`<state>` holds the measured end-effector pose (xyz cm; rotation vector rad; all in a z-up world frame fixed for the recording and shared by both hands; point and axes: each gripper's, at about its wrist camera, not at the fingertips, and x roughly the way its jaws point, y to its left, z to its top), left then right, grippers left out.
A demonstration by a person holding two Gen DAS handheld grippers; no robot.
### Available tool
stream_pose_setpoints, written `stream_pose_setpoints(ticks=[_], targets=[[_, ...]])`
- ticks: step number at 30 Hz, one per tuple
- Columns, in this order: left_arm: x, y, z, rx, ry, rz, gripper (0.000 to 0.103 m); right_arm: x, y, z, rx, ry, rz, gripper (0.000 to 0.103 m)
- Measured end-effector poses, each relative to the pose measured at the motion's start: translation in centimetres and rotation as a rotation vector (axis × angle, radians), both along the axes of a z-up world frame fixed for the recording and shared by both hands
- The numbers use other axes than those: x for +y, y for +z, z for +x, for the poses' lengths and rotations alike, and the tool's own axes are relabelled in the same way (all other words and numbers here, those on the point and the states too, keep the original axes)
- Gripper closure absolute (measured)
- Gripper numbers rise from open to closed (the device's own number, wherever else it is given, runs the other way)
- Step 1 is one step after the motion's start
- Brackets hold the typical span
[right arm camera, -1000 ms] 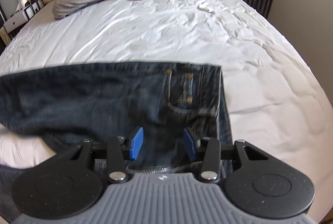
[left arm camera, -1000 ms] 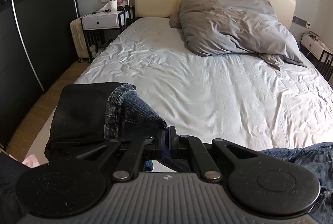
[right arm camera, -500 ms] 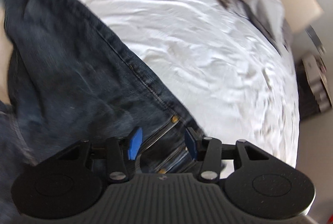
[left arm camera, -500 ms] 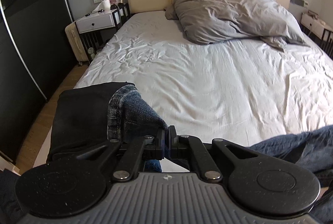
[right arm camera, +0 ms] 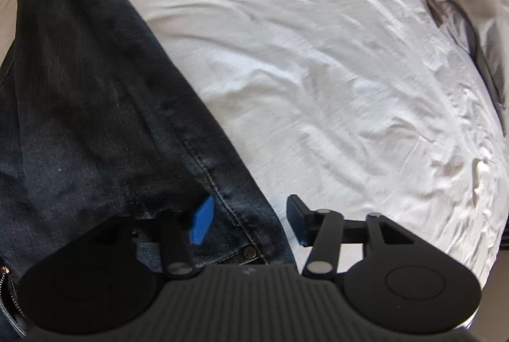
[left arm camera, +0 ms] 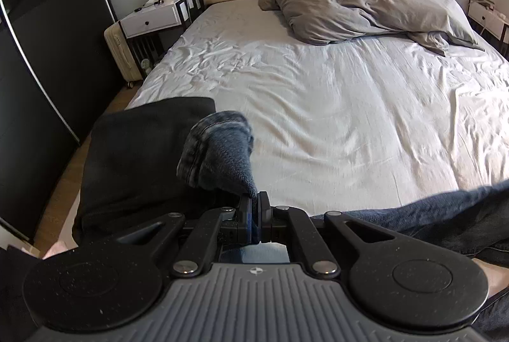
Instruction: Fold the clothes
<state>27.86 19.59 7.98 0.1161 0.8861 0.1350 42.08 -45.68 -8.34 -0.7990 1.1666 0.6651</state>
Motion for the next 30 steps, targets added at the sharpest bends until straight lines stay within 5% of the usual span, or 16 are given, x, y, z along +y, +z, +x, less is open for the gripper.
stream_pose_setpoints(ticks=[3, 8, 12, 13, 22, 30], targets=[[0.4, -0.8, -0.4, 0.015, 0.014, -0.015, 0.101, 0.0, -0.4, 0.2, 0.025, -0.03, 0.003, 0.051], [1.4, -1.1, -0.8, 0.009, 0.034, -0.051, 0.101, 0.8, 0.1, -2.2, -0.047, -0.03, -0.043, 0.08], [1.9, -0.9, -1.4, 0.005, 0.053, -0.06, 0.101, 0.8, 2.2, -4.7, -0.149, -0.056, -0.059, 0.086], [2.1, -0.8, -1.7, 0.002, 0.059, -0.064, 0.101, 0.7, 3.1, -5.5, -0.173, -0.063, -0.059, 0.096], [5.1, 1.6, -6.8, -0.059, 0.124, -0.157, 0.101, 0.6, 12.4, -14.9, -0.301, -0.106, -0.012, 0.097], [8.6, 3.3, -13.6, -0.11, 0.175, -0.269, 0.101, 0.7, 16.9, -25.4, -0.376, -0.185, 0.063, 0.097]])
